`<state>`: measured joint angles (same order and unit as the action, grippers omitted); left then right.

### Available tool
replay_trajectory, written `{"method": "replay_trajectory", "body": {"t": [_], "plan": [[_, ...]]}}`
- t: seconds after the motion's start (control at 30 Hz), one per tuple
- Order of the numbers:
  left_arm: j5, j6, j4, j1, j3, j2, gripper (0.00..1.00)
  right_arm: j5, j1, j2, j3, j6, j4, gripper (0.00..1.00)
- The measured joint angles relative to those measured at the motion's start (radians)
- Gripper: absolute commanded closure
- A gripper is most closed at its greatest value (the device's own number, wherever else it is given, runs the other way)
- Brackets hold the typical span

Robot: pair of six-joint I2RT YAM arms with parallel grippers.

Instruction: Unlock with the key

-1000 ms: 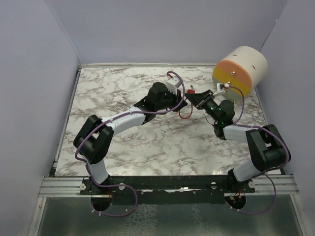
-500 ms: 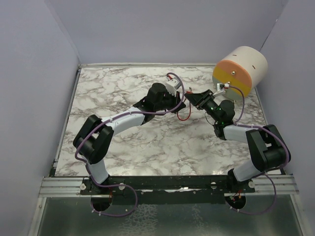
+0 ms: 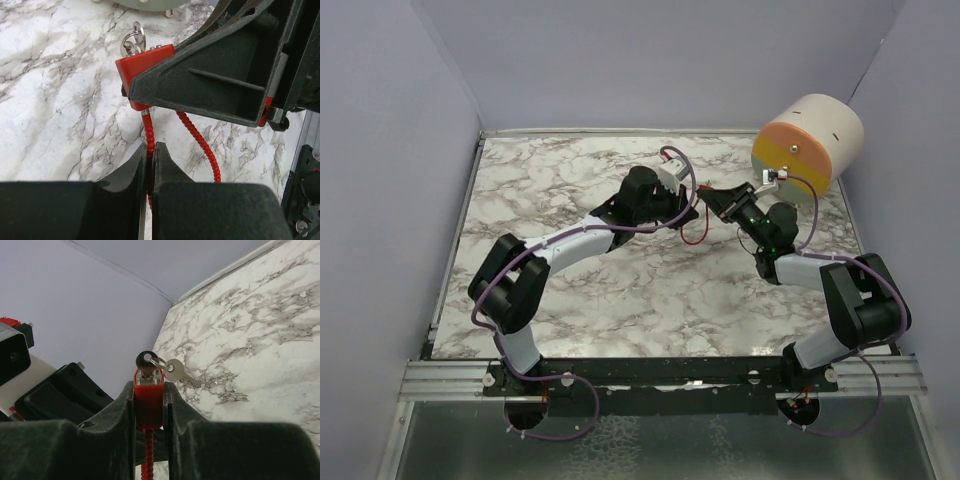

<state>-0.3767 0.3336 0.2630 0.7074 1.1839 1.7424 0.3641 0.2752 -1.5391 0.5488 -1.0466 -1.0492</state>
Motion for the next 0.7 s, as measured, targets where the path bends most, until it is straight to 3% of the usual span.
{"method": "replay_trajectory", "body": {"t": [0.7], "plan": [[0.023,0.000,-0.011,0.043,0.102,0.063,1.00,-0.052,-0.022,-0.004,-0.013,-0.039,-0.077,0.99]]}}
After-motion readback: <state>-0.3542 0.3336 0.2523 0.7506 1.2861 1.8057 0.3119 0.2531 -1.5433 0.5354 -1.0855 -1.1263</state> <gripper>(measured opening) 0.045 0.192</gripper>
